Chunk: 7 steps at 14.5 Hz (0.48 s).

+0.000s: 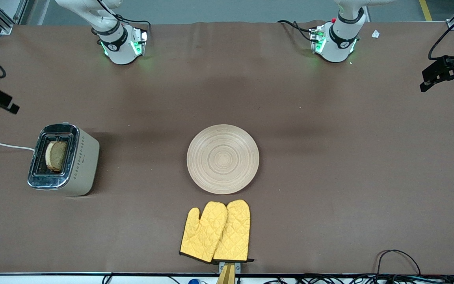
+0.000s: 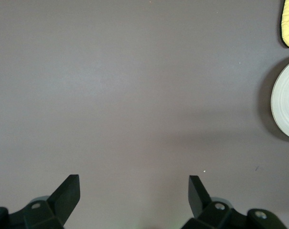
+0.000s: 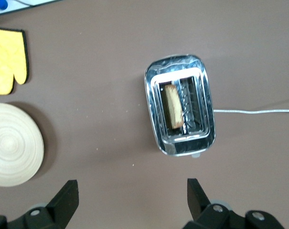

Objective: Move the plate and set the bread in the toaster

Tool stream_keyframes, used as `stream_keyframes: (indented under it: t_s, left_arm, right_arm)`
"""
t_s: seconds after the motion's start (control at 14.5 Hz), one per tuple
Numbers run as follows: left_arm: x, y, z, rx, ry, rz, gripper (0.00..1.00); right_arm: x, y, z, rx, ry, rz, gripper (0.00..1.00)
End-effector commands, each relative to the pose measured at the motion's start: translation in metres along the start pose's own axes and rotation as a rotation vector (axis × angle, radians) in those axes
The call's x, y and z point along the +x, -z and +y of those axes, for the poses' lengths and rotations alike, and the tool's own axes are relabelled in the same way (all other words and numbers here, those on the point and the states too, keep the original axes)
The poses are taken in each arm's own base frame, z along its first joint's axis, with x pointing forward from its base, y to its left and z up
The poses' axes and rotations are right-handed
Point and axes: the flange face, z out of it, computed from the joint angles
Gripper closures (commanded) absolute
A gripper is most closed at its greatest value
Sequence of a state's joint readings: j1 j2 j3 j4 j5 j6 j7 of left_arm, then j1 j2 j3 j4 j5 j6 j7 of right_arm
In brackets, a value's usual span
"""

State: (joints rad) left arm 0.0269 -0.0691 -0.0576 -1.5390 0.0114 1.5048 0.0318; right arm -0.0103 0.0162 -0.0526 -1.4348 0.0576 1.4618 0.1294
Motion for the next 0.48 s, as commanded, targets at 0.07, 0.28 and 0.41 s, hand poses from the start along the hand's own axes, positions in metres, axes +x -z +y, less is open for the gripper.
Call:
stream_keyframes:
  t_s: [0.07,0.28,0.41]
  left_arm:
    - [0.0005,0.0043,-0.0027,0.014,0.002,0.0,0.0]
    - [0.0022,0.0034,-0.0021,0.014,0.005,0.0,0.0]
    - [0.0028,0.0055,0.0042,0.015,-0.004,0.005,0.0]
  right_arm:
    - [-0.0357,-0.0081,-0.0066,0.004,0.038,-0.013,0.0]
    - [-0.0362,-0.017,-0.0013,-0.062,0.041,-0.029,0.0]
    - [-0.0368,-0.0151,-0.0012,-0.068,0.045,-0.022,0.0]
